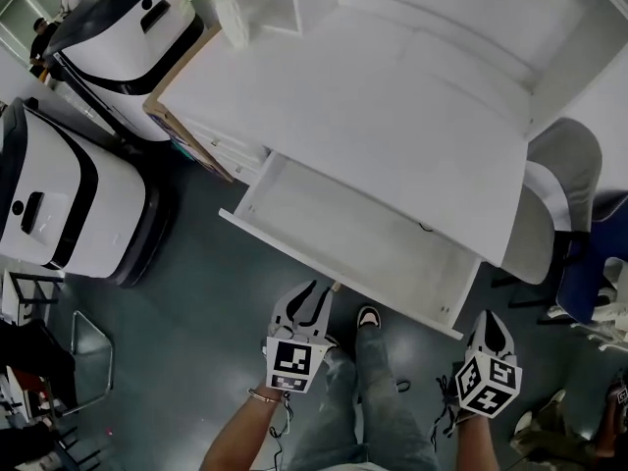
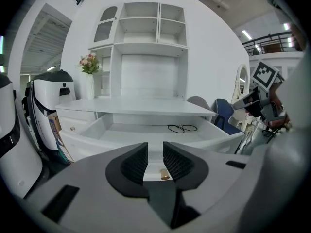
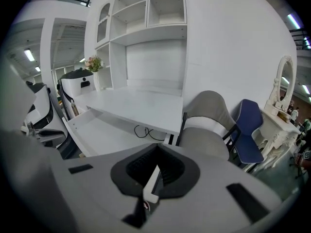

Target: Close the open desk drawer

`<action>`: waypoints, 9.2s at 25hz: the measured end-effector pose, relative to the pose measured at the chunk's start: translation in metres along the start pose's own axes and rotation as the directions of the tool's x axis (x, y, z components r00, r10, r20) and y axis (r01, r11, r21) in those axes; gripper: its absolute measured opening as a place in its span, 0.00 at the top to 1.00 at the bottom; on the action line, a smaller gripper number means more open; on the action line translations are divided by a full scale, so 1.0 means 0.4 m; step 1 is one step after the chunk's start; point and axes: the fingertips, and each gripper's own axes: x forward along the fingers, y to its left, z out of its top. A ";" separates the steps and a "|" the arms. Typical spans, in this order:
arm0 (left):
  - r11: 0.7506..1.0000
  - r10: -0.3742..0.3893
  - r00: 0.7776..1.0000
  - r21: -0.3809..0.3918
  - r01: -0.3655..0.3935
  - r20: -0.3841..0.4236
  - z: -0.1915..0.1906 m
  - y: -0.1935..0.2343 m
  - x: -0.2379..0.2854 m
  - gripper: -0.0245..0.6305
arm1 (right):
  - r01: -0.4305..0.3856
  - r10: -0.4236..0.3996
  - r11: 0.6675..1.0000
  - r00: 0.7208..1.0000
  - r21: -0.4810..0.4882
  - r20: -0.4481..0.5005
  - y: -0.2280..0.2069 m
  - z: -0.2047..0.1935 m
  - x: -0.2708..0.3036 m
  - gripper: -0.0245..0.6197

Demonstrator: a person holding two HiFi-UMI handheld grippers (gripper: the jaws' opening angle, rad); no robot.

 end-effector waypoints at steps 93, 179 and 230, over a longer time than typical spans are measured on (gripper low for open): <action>0.999 0.049 0.990 0.011 -0.048 -0.136 0.047 0.005 0.305 0.79 | 0.035 -0.034 0.996 0.999 0.084 -0.012 -0.232 0.094 0.138 0.95; 0.996 0.048 0.996 -0.074 -0.043 0.070 0.371 0.052 0.142 0.88 | 0.001 -0.016 0.997 0.984 0.083 0.175 -0.121 0.310 0.050 0.95; 0.991 0.126 0.954 -0.083 -0.107 0.272 0.608 0.052 -0.063 0.93 | -0.057 0.031 0.997 0.919 0.054 0.394 -0.018 0.500 -0.169 0.95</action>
